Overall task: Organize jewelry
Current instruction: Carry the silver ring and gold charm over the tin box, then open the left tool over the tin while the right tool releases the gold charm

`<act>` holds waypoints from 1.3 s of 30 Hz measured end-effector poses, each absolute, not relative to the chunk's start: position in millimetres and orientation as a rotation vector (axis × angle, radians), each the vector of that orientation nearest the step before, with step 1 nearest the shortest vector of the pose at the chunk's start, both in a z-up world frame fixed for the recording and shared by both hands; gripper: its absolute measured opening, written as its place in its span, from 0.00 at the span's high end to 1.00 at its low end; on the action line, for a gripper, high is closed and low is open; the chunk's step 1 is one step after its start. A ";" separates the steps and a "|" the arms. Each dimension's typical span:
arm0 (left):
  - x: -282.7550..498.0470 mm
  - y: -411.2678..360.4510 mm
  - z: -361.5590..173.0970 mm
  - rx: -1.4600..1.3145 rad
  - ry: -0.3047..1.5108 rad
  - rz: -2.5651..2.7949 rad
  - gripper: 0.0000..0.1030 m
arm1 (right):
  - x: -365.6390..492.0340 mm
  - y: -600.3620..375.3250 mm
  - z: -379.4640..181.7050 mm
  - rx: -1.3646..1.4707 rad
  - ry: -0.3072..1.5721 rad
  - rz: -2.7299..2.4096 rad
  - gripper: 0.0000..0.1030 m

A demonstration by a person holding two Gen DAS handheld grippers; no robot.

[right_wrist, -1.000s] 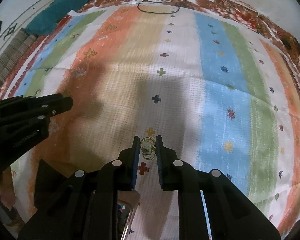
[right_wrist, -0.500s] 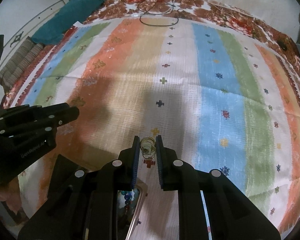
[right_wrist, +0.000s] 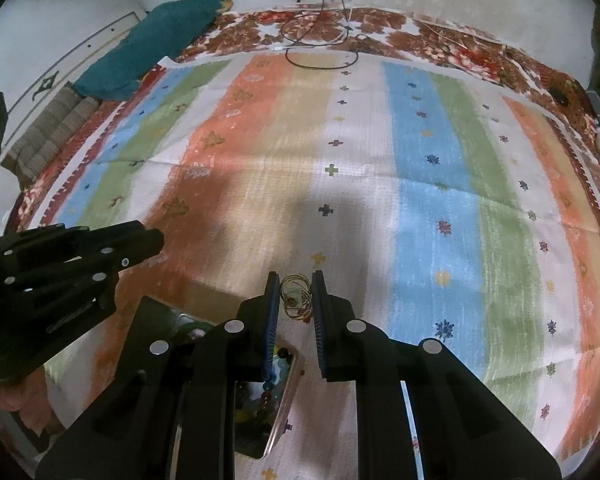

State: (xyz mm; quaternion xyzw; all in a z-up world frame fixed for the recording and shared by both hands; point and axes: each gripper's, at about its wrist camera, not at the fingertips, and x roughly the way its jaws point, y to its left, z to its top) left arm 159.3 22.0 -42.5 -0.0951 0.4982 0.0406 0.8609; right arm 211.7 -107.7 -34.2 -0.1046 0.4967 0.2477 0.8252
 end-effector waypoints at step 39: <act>94.7 1.1 -15.8 -0.188 0.981 0.045 0.80 | 157.6 -110.6 -21.8 -0.267 1.014 0.611 0.74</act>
